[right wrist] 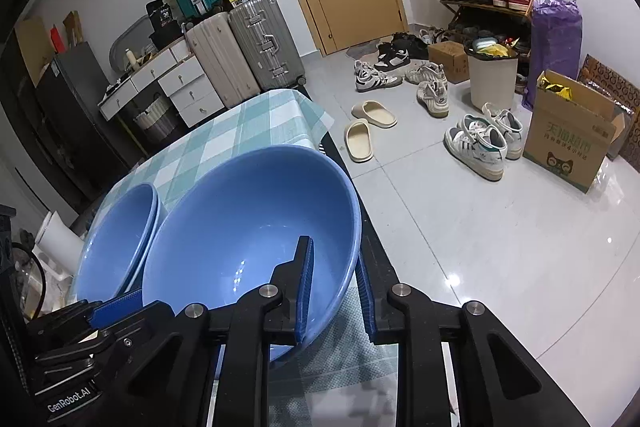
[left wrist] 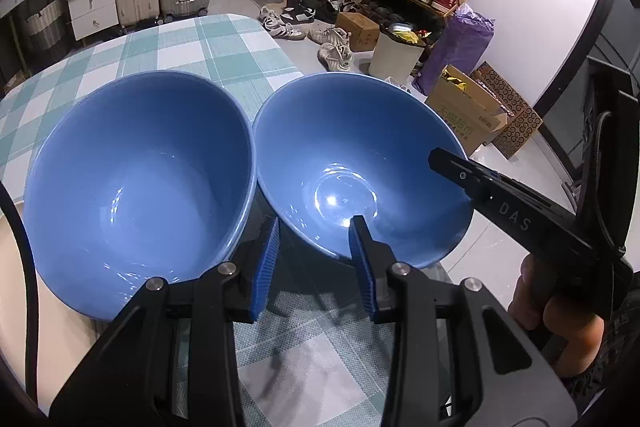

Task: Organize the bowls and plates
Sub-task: 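Close the left gripper on the bowl rim while the right gripper clamps it too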

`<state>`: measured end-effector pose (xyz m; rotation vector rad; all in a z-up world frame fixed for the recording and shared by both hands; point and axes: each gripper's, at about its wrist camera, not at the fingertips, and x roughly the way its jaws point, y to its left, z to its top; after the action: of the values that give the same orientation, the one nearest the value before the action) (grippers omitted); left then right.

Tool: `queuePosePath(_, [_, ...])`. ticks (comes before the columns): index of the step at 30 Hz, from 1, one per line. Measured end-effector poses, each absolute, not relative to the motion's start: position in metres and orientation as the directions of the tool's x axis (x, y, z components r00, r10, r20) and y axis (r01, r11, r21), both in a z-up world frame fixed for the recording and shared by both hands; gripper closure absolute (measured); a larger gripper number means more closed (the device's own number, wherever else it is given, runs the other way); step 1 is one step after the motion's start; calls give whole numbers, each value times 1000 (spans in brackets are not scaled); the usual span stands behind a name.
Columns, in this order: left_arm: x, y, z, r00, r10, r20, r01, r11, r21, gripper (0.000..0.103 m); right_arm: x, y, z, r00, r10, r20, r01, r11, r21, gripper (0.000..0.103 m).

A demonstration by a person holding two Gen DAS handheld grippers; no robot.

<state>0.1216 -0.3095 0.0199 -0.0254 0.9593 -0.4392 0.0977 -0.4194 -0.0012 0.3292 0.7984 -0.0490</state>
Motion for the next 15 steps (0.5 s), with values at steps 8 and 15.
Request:
queuePosePath(8, [120,-310,21,494,-374,-785,355,911,-211,70,97,-418,2,703,75,-708,167,949,266,81])
queuePosePath(15, [121,-310,21,496,-375,-783,357,910,-210,70,97,-415,5,704,62,-708,174,951,256,81])
